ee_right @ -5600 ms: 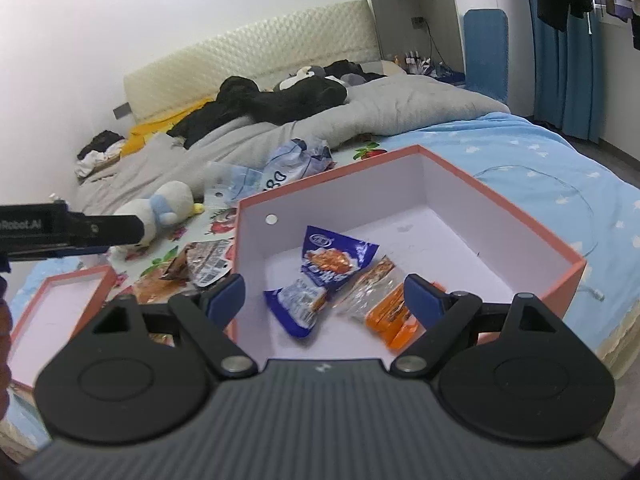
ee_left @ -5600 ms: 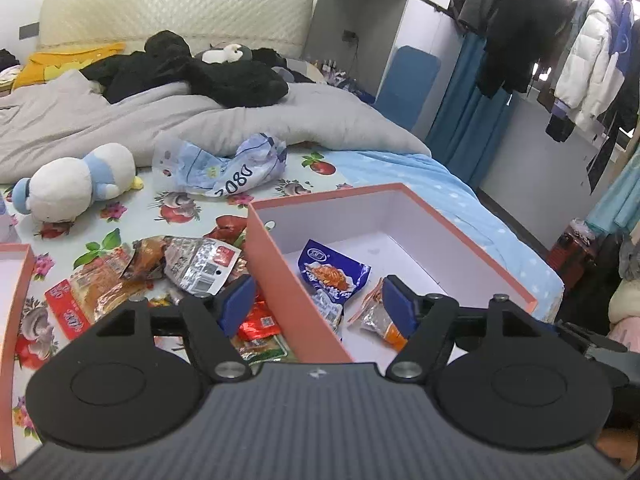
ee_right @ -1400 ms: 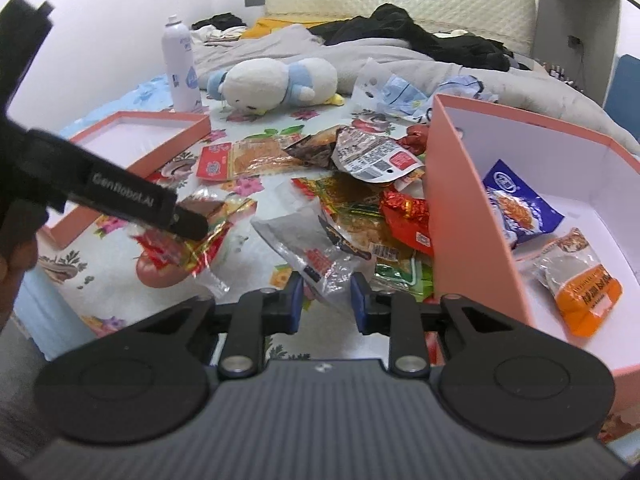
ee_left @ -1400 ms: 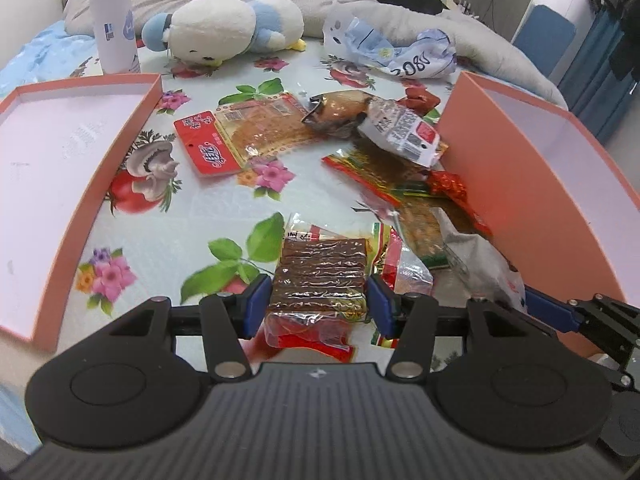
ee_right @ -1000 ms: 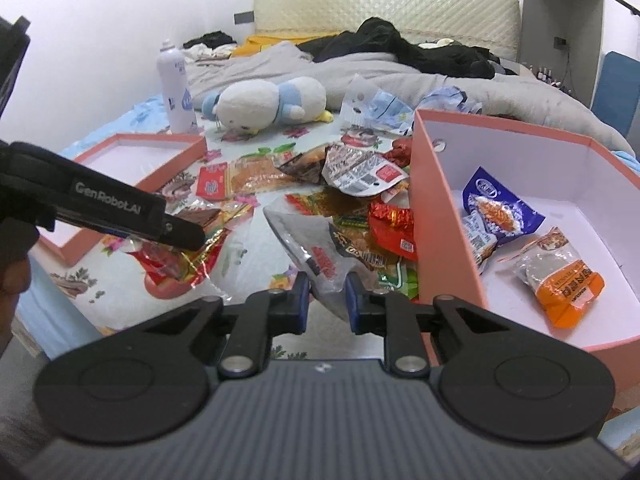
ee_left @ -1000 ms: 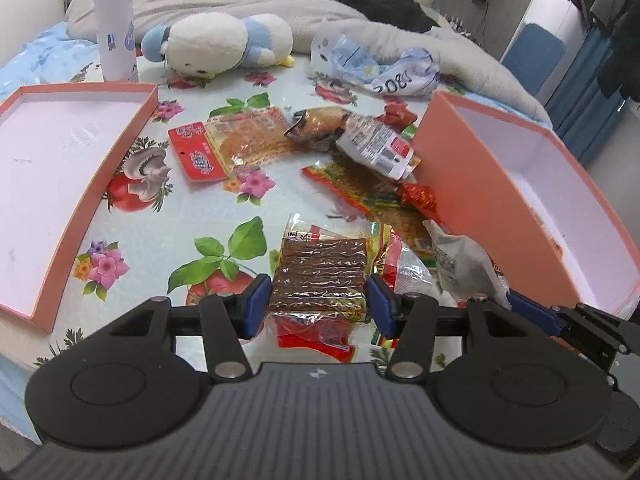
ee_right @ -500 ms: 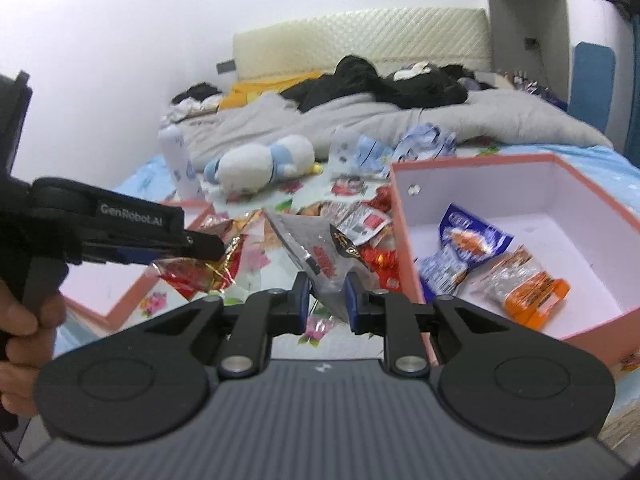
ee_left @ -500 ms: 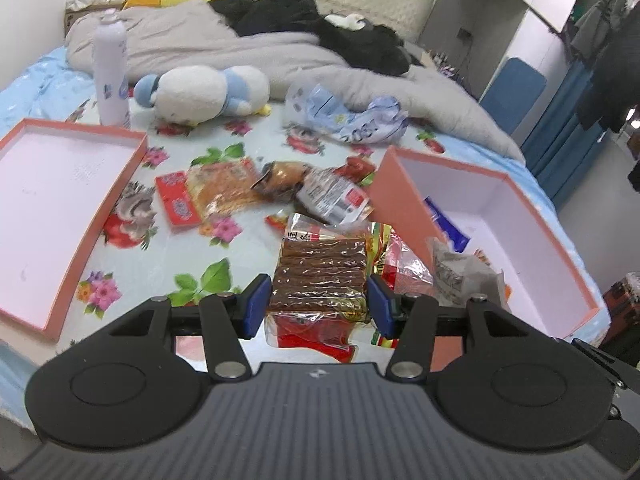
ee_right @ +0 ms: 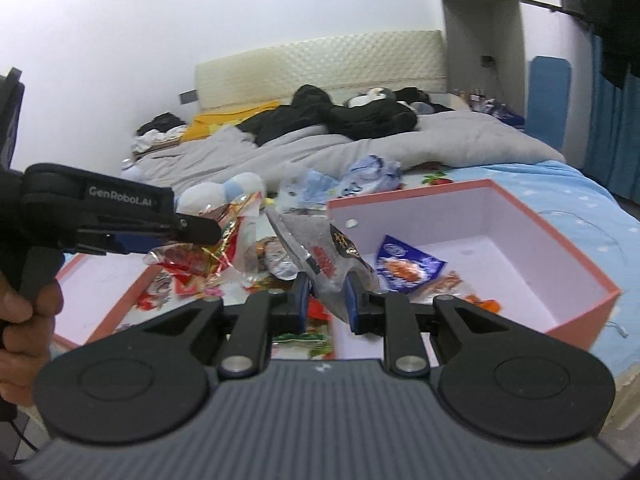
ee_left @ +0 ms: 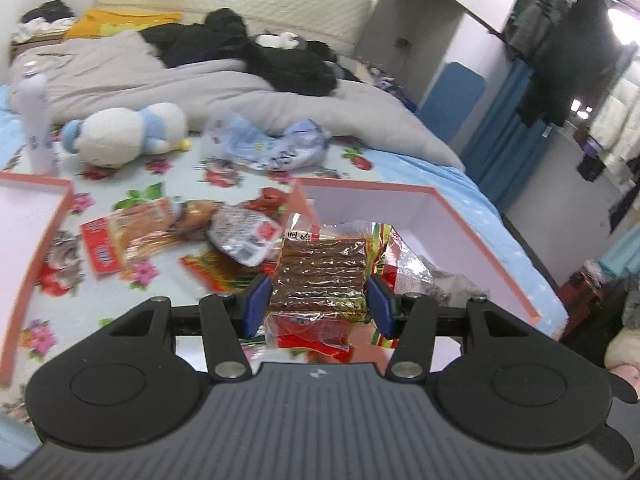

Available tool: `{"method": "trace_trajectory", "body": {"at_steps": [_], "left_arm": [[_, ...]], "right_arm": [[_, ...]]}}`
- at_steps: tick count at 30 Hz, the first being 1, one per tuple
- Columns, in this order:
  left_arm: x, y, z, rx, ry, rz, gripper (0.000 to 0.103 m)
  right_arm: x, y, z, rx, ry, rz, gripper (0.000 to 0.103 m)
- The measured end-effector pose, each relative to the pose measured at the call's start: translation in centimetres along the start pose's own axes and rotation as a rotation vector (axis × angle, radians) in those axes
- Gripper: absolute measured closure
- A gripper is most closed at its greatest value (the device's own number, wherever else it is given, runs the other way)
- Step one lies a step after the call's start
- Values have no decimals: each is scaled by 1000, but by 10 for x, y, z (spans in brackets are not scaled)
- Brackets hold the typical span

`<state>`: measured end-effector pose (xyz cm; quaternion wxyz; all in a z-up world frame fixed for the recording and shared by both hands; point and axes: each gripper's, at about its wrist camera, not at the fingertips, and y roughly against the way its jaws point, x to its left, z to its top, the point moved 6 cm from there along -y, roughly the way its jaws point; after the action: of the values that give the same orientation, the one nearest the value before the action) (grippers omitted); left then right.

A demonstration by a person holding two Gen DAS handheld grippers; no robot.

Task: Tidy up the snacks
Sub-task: 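Carry both held snacks over the deep pink box, then open both tools to release the snacks into the deep pink box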

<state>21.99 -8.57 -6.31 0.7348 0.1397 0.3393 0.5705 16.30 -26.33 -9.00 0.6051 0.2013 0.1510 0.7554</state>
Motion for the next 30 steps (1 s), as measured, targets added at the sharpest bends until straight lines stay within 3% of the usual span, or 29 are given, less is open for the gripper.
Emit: {"method": "trace_trajectory", "body": {"at_steps": [6, 13, 24, 30], "left_arm": [[-38, -28, 0, 35, -49, -68, 45], [-65, -68, 9, 82, -106, -93, 45], [-97, -150, 20, 184, -144, -100, 45], [-102, -188, 16, 237, -205, -60, 45]], "right_arm": [[-30, -6, 4, -2, -27, -66, 81], [-63, -28, 6, 28, -62, -115, 81], [-118, -66, 4, 89, -153, -164, 80], [-141, -96, -6, 166, -191, -179, 80]]}}
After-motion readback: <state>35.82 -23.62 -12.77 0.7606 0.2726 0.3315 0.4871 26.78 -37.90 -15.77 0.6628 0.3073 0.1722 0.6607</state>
